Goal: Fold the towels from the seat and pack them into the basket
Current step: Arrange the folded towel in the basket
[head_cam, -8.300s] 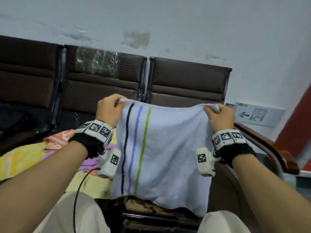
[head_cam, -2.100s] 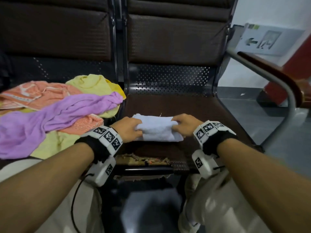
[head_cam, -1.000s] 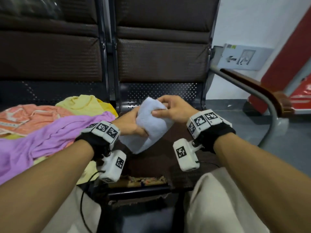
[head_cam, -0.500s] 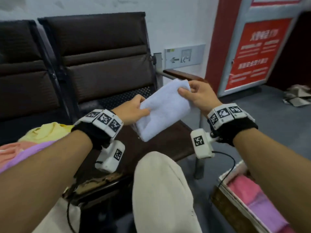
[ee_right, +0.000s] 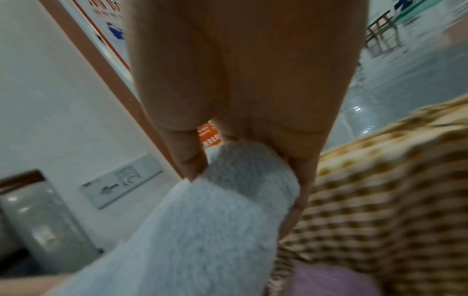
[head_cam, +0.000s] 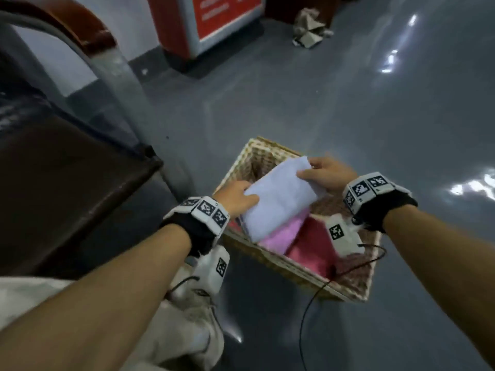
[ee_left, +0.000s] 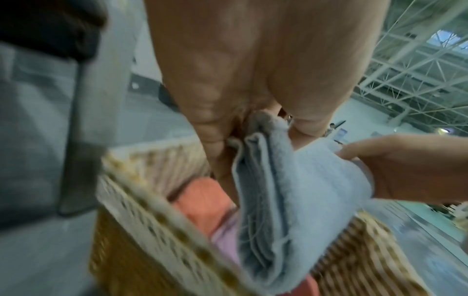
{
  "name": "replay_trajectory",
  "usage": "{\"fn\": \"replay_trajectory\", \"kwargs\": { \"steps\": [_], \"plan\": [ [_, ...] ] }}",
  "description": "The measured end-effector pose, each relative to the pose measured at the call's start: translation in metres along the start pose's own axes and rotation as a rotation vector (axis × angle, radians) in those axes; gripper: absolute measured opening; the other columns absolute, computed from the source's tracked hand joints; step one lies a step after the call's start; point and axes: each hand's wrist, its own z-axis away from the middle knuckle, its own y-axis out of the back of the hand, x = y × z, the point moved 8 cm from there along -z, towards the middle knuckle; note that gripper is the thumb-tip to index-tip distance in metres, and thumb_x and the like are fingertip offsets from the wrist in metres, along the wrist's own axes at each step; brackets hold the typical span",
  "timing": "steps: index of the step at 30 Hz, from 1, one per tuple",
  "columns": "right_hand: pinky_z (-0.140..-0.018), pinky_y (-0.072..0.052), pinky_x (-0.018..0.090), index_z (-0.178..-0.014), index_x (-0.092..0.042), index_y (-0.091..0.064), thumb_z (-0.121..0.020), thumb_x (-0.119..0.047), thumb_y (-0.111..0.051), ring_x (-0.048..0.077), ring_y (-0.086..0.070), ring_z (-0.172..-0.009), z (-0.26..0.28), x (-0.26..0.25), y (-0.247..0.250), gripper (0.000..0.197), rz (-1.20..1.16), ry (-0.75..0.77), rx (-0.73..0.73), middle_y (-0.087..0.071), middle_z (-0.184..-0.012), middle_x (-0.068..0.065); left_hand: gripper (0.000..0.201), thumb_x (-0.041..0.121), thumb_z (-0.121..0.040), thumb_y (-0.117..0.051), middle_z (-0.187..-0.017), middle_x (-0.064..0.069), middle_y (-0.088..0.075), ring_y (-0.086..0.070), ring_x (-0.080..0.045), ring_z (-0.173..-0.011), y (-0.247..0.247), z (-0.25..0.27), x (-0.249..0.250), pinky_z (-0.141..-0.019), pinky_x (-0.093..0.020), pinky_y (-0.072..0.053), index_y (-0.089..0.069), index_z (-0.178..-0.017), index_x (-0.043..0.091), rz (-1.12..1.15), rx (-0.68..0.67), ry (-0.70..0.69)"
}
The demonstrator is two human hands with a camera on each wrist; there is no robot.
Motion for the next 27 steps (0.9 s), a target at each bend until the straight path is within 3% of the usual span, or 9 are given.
{"fn": "replay_trajectory", "kwargs": {
  "steps": [6,10,12,15,18,22,27],
  "plan": [
    [-0.090,-0.040,0.030,-0.125,-0.011,-0.056,-0.088,-0.021,-0.062,0.025,-0.053,-0.113,-0.012,0.076,0.003,0.039,0.264,-0.118,-0.031,-0.058,-0.123,0.007,0.037,0.019,-0.097,-0.046,-0.132,-0.018,-0.053,-0.050,-0.031,-0.120,-0.123,-0.029,0.009,-0.099,-0.034,-0.039,-0.050,-0.130,0.002,0.007,-0.256,-0.007],
    [-0.084,-0.041,0.030,-0.119,-0.009,-0.058,-0.088,-0.026,-0.062,0.025,-0.055,-0.105,-0.019,0.109,-0.019,0.035,0.378,-0.177,-0.076,-0.060,-0.119,0.010,0.040,0.028,-0.097,-0.045,-0.130,-0.017,-0.056,-0.052,-0.031,-0.118,-0.165,-0.031,0.006,-0.099,-0.034,-0.040,-0.051,-0.128,0.002,-0.161,-0.444,-0.026],
    [-0.085,-0.042,0.031,-0.118,-0.007,-0.060,-0.088,-0.026,-0.062,0.026,-0.056,-0.107,-0.018,0.121,-0.034,0.035,0.422,-0.231,-0.112,-0.061,-0.119,0.011,0.040,0.027,-0.097,-0.044,-0.131,-0.018,-0.054,-0.051,-0.031,-0.118,-0.162,-0.032,0.004,-0.096,-0.031,-0.038,-0.051,-0.127,0.002,-0.204,-0.427,-0.032],
    [-0.088,-0.044,0.030,-0.117,-0.008,-0.064,-0.087,-0.022,-0.062,0.028,-0.058,-0.110,-0.021,0.114,-0.046,0.032,0.504,-0.238,-0.156,-0.063,-0.119,0.012,0.040,0.022,-0.094,-0.049,-0.130,-0.012,-0.056,-0.053,-0.027,-0.118,-0.127,-0.030,-0.005,-0.093,-0.024,-0.039,-0.051,-0.132,0.010,-0.104,-0.306,0.005],
    [-0.078,-0.045,0.027,-0.108,-0.012,-0.070,-0.088,-0.021,-0.060,0.027,-0.061,-0.102,-0.031,0.064,-0.043,0.024,0.522,-0.108,-0.091,-0.068,-0.110,0.010,0.033,0.019,-0.091,-0.053,-0.122,-0.006,-0.063,-0.059,-0.021,-0.108,-0.071,-0.019,-0.021,-0.080,-0.015,-0.038,-0.059,-0.124,0.017,-0.021,-0.194,0.034],
    [-0.074,-0.042,0.023,-0.097,-0.012,-0.072,-0.085,-0.017,-0.063,0.023,-0.063,-0.093,-0.036,-0.046,-0.061,0.016,0.457,0.159,-0.074,-0.071,-0.098,0.007,0.021,0.018,-0.088,-0.059,-0.110,-0.003,-0.069,-0.063,-0.017,-0.101,0.027,0.016,-0.042,-0.083,-0.018,-0.043,-0.068,-0.107,0.018,0.051,0.033,0.051],
    [-0.079,-0.040,0.022,-0.104,-0.021,-0.070,-0.087,-0.024,-0.062,0.020,-0.062,-0.101,-0.019,-0.214,-0.108,0.019,0.429,0.474,-0.091,-0.070,-0.106,0.002,0.018,0.012,-0.090,-0.058,-0.091,-0.007,-0.068,-0.062,-0.017,-0.084,0.160,0.087,-0.049,-0.075,-0.019,-0.049,-0.067,-0.105,0.007,0.167,0.253,-0.002]
  ]
}}
